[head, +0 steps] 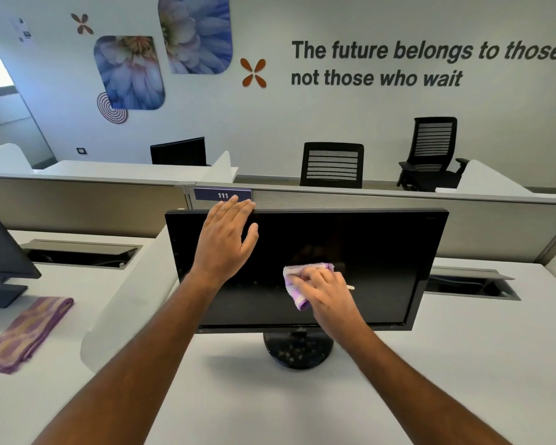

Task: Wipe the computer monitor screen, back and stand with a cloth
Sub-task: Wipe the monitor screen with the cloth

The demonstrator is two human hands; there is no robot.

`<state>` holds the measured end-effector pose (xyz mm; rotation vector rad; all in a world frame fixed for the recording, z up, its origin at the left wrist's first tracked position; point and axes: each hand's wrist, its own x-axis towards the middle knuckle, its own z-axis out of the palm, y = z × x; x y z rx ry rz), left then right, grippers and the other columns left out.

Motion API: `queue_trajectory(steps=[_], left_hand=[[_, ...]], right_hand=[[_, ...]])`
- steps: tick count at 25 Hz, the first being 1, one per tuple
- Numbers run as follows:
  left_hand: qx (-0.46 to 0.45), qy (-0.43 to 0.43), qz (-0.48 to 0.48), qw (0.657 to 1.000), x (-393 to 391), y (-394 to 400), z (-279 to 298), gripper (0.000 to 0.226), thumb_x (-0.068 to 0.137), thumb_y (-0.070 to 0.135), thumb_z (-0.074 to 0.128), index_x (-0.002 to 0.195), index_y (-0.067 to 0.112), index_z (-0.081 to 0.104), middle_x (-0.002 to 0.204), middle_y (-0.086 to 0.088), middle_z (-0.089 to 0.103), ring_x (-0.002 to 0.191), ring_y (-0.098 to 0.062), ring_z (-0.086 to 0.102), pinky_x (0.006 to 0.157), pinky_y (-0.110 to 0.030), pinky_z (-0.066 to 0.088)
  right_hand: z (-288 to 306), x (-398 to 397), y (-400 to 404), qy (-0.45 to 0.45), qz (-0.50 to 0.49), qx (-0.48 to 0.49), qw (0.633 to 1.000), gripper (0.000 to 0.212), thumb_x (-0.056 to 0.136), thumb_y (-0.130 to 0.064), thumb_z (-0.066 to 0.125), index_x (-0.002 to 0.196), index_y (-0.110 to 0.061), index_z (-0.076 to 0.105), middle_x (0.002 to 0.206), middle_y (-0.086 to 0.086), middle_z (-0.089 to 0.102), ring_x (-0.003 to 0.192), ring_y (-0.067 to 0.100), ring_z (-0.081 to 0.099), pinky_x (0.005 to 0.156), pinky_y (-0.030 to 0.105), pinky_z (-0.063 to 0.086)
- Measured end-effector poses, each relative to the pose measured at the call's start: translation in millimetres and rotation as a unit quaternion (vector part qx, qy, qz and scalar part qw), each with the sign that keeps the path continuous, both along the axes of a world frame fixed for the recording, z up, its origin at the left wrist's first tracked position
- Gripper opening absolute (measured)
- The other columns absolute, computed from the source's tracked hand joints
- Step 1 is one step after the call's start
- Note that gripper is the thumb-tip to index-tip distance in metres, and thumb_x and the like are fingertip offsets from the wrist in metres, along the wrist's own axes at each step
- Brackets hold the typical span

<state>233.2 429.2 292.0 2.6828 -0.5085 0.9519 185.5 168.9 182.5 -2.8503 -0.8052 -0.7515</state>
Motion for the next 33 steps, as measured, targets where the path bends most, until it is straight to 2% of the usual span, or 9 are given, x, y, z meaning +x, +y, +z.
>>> queue_trajectory(steps=[2, 4, 8, 12, 17, 20, 24, 29, 33], left_hand=[[0.020, 0.004, -0.019, 1.000, 1.0, 10.8, 1.0, 0.055, 0.107, 0.042, 0.038, 0.154, 0.015, 0.049, 0.157, -0.004, 0.052, 0.155, -0.018, 0.034, 0.130, -0.039, 0.019], [0.017, 0.002, -0.019, 1.000, -0.3, 28.3, 1.8, 0.056, 0.107, 0.043, 0.037, 0.154, 0.015, 0.049, 0.157, -0.003, 0.052, 0.155, -0.018, 0.033, 0.131, -0.040, 0.017], [-0.017, -0.005, 0.017, 1.000, -3.1, 70.8, -0.6, 0.054, 0.108, 0.043, 0.035, 0.151, 0.016, 0.053, 0.154, -0.003, 0.055, 0.155, -0.018, 0.034, 0.132, -0.043, 0.012], [-0.019, 0.009, 0.003, 1.000, -1.3, 78.9, -0.7, 0.057, 0.107, 0.045, 0.032, 0.152, 0.016, 0.052, 0.155, -0.003, 0.054, 0.155, -0.018, 0.033, 0.132, -0.045, 0.009], [-0.028, 0.000, -0.020, 0.999, 0.0, 83.6, -2.9, 0.053, 0.107, 0.041, 0.036, 0.152, 0.019, 0.052, 0.154, 0.000, 0.055, 0.152, -0.017, 0.037, 0.130, -0.045, 0.015], [-0.032, 0.001, -0.024, 0.999, 0.2, 81.4, -2.5, 0.054, 0.106, 0.042, 0.035, 0.152, 0.019, 0.052, 0.153, 0.000, 0.056, 0.149, -0.018, 0.041, 0.130, -0.043, 0.016], [-0.038, 0.014, -0.025, 0.999, 1.6, 81.5, -1.8, 0.052, 0.107, 0.040, 0.035, 0.151, 0.021, 0.053, 0.151, 0.000, 0.057, 0.146, -0.018, 0.044, 0.129, -0.039, 0.012], [-0.006, 0.021, -0.038, 0.999, 1.9, 101.8, -1.5, 0.056, 0.106, 0.043, 0.030, 0.155, 0.022, 0.047, 0.155, 0.002, 0.053, 0.149, -0.018, 0.040, 0.130, -0.045, 0.012], [-0.078, 0.039, -0.045, 0.995, -4.5, 129.2, -6.5, 0.055, 0.107, 0.039, 0.033, 0.157, 0.018, 0.044, 0.160, -0.001, 0.047, 0.152, -0.018, 0.034, 0.129, -0.046, 0.022]], right_hand=[[-17.4, -6.8, -4.8, 0.025, 0.018, -0.034, 0.999, 0.074, 0.080, -0.014, 0.080, 0.146, -0.028, 0.051, 0.132, -0.003, 0.056, 0.118, 0.023, 0.053, 0.096, 0.040, 0.048], [-26.6, -12.1, -14.9, 0.022, 0.015, -0.039, 0.999, 0.073, 0.078, -0.015, 0.083, 0.144, -0.029, 0.055, 0.130, -0.004, 0.059, 0.116, 0.022, 0.055, 0.094, 0.039, 0.050], [-11.2, -2.5, -8.2, -0.018, -0.029, 0.037, 0.999, 0.066, 0.076, -0.006, 0.083, 0.135, -0.025, 0.064, 0.124, -0.001, 0.061, 0.106, 0.024, 0.056, 0.083, 0.038, 0.048], [-0.2, 5.3, 43.1, -0.016, 0.007, 0.047, 0.999, 0.065, 0.081, -0.010, 0.082, 0.141, -0.022, 0.060, 0.133, -0.002, 0.060, 0.114, 0.023, 0.056, 0.091, 0.041, 0.050], [-30.6, -6.6, 41.5, 0.035, 0.019, -0.001, 0.999, 0.067, 0.078, -0.009, 0.085, 0.138, -0.026, 0.061, 0.129, -0.005, 0.061, 0.113, 0.021, 0.056, 0.096, 0.039, 0.053], [-26.0, -4.2, 43.5, 0.018, 0.000, 0.035, 0.999, 0.065, 0.076, -0.005, 0.086, 0.134, -0.022, 0.065, 0.125, -0.002, 0.063, 0.110, 0.022, 0.057, 0.092, 0.039, 0.055], [-5.5, 2.1, 81.8, 0.019, 0.027, 0.077, 0.997, 0.063, 0.081, -0.008, 0.082, 0.139, -0.019, 0.062, 0.133, -0.003, 0.060, 0.118, 0.021, 0.056, 0.100, 0.037, 0.052], [-28.4, -6.8, 92.0, 0.050, 0.047, 0.010, 0.998, 0.066, 0.081, -0.010, 0.085, 0.141, -0.023, 0.060, 0.135, -0.003, 0.059, 0.118, 0.020, 0.057, 0.102, 0.035, 0.054], [-17.5, -6.7, 92.4, 0.030, 0.030, 0.055, 0.998, 0.067, 0.078, -0.007, 0.086, 0.138, -0.019, 0.061, 0.132, -0.001, 0.061, 0.116, 0.020, 0.057, 0.096, 0.037, 0.057]])
